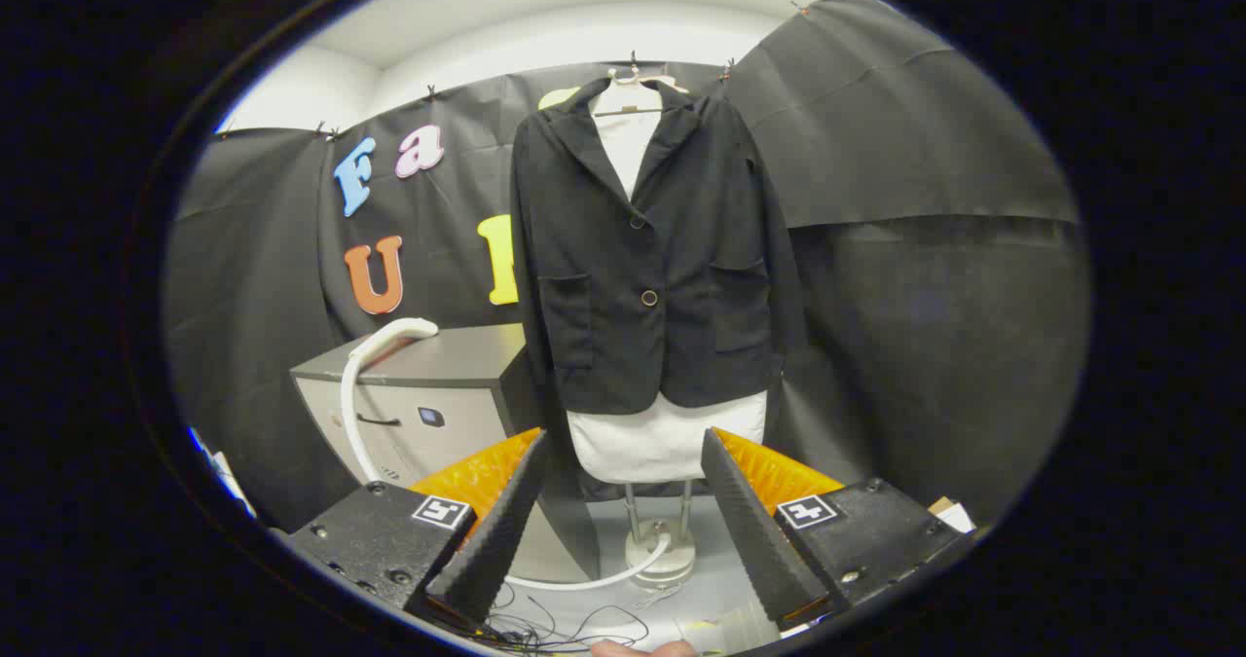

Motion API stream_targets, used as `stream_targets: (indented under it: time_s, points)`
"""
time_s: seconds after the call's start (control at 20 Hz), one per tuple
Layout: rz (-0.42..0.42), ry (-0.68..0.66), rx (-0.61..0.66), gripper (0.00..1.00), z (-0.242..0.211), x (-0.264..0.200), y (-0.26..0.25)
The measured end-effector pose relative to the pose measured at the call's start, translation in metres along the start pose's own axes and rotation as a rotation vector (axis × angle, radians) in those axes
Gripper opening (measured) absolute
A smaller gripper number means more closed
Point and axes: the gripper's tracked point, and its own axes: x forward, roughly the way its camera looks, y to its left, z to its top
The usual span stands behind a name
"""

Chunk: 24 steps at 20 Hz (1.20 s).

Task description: Iron the clothes twice with a garment steamer, once on the left side and once on the right side.

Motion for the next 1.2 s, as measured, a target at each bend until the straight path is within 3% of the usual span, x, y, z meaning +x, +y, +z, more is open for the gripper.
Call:
stream_targets:
  time_s: [0.7, 1.2]
  points:
    - [0.021, -0.024, -0.048, 1.00, 0.006, -0.010, 0.010]
    - [0.137, 0.040, -0.017, 1.00, 0.011, 0.026, 0.156]
